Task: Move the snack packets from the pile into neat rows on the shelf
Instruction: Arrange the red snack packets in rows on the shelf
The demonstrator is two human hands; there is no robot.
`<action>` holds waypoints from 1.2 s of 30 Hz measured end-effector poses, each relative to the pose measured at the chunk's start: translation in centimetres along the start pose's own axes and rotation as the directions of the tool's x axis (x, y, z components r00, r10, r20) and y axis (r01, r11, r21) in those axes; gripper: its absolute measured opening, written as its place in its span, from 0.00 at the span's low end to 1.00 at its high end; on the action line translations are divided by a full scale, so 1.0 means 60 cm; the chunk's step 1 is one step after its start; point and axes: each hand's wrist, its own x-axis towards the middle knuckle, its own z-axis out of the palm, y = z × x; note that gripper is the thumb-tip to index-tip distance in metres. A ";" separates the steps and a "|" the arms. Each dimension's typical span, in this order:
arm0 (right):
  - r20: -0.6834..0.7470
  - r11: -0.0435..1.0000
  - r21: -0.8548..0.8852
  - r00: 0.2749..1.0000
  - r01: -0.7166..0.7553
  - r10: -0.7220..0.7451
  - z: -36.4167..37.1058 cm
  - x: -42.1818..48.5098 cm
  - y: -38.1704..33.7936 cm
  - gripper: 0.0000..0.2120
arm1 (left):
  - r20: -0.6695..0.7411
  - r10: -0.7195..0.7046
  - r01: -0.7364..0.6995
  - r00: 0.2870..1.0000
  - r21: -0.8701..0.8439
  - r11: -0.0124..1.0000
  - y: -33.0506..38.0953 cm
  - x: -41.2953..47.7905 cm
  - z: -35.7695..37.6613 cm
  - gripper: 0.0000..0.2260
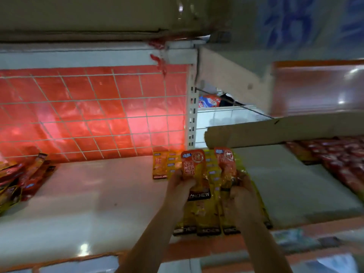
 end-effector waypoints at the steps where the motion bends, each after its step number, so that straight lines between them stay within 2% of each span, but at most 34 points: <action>1: 0.032 0.999 0.054 0.999 -0.009 0.007 -0.028 0.002 -0.010 0.22 | 0.003 0.015 -0.015 1.000 0.032 0.999 -0.009 -0.006 0.034 0.12; 2: 0.062 0.994 0.106 0.998 -0.025 0.019 -0.055 0.002 -0.023 0.20 | 0.014 0.025 -0.026 1.000 0.066 0.998 -0.018 -0.014 0.070 0.11; 4: 0.112 0.997 0.079 0.994 -0.013 0.004 -0.112 0.013 -0.039 0.10 | 0.065 0.053 -0.059 0.996 0.097 0.994 -0.032 -0.030 0.142 0.13; 5: 0.121 1.000 0.005 0.993 0.015 -0.016 -0.138 0.018 -0.043 0.10 | 0.074 0.063 -0.071 0.995 0.115 0.991 -0.040 -0.034 0.174 0.12; 8: 0.123 0.994 -0.112 0.992 -0.018 0.032 -0.210 0.030 -0.058 0.23 | 0.085 0.061 -0.077 0.994 0.189 0.979 -0.066 -0.043 0.251 0.09; 12: 0.043 0.909 -0.416 0.999 0.019 -0.001 -0.274 0.052 -0.075 0.18 | 0.110 0.075 -0.102 0.991 0.261 0.960 -0.084 -0.045 0.325 0.11; 14: -0.010 0.910 -0.414 1.000 -0.005 0.001 -0.299 0.066 -0.078 0.18 | 0.134 0.081 -0.116 0.988 0.279 0.953 -0.089 -0.041 0.351 0.09; 16: -0.052 0.946 -0.325 0.999 -0.001 -0.016 -0.316 0.077 -0.081 0.08 | 0.146 0.055 -0.087 0.988 0.227 0.970 -0.094 -0.033 0.370 0.08; 17: -0.057 0.962 -0.273 0.998 -0.002 -0.014 -0.322 0.084 -0.082 0.07 | 0.139 0.035 -0.062 0.990 0.195 0.979 -0.095 -0.025 0.378 0.07; 21: -0.099 0.973 -0.232 0.994 0.010 -0.034 -0.342 0.110 -0.091 0.14 | 0.068 -0.070 0.058 0.995 0.162 0.985 -0.097 0.019 0.412 0.06; 24: -0.184 0.958 -0.285 0.979 0.026 -0.082 -0.369 0.133 -0.101 0.13 | 0.052 -0.120 0.111 0.991 0.158 0.981 -0.096 0.053 0.441 0.06; 31: -0.325 0.873 -0.478 0.905 0.093 -0.274 -0.448 0.188 -0.123 0.08 | 0.084 -0.107 0.061 0.991 0.430 0.901 -0.136 0.112 0.487 0.08; 34: -0.382 0.856 -0.511 0.872 0.077 -0.306 -0.481 0.213 -0.135 0.02 | 0.064 -0.085 0.041 0.994 0.510 0.859 -0.153 0.141 0.510 0.08; 36: -0.381 0.848 -0.527 0.876 0.058 -0.296 -0.506 0.229 -0.149 0.02 | 0.067 -0.064 0.015 0.996 0.563 0.826 -0.164 0.158 0.531 0.07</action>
